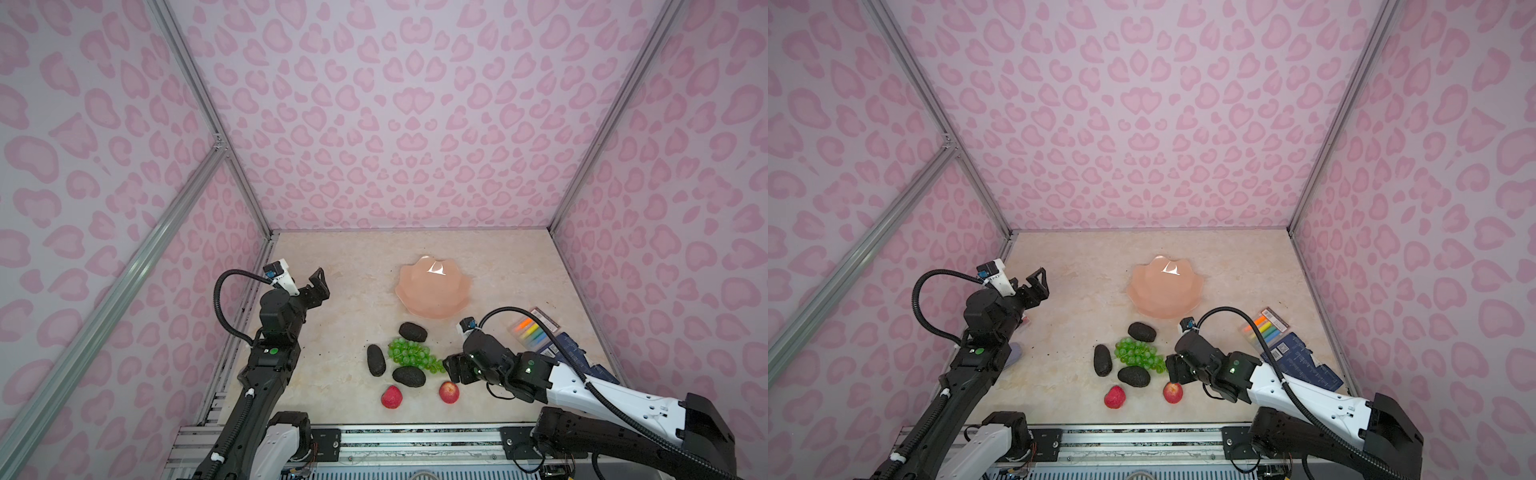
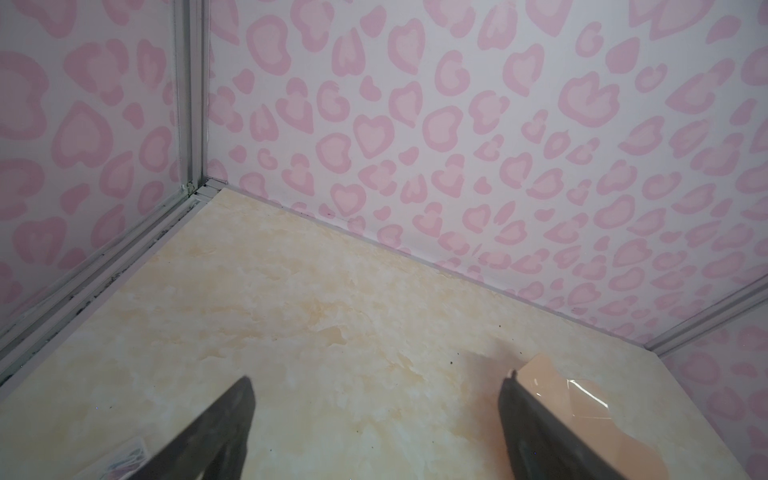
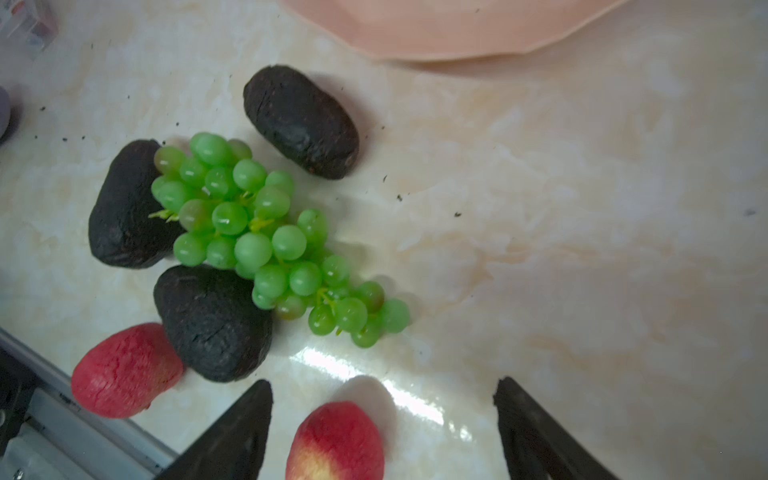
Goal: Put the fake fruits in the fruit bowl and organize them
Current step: 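Reach the right gripper down and grasp the red apple nearest the robot, then release the red apple into the bowl while the left gripper reaches an avocado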
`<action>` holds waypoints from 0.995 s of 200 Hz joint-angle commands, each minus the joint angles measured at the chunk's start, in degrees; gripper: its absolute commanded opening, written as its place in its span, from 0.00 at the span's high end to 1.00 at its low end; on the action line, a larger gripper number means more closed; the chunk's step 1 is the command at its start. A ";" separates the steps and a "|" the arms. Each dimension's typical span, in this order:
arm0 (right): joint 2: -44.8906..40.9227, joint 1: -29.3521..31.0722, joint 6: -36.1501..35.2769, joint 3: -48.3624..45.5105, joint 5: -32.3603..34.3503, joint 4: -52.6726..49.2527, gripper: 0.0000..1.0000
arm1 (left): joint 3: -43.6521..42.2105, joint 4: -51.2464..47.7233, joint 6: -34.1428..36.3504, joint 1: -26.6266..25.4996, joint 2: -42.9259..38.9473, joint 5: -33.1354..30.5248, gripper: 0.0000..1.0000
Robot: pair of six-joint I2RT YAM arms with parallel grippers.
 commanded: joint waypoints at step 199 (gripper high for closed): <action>11.34 0.03 -4.44 16.22 20.65 -0.35 0.64 | 2.05 -9.66 -1.96 -0.14 -1.10 1.24 0.08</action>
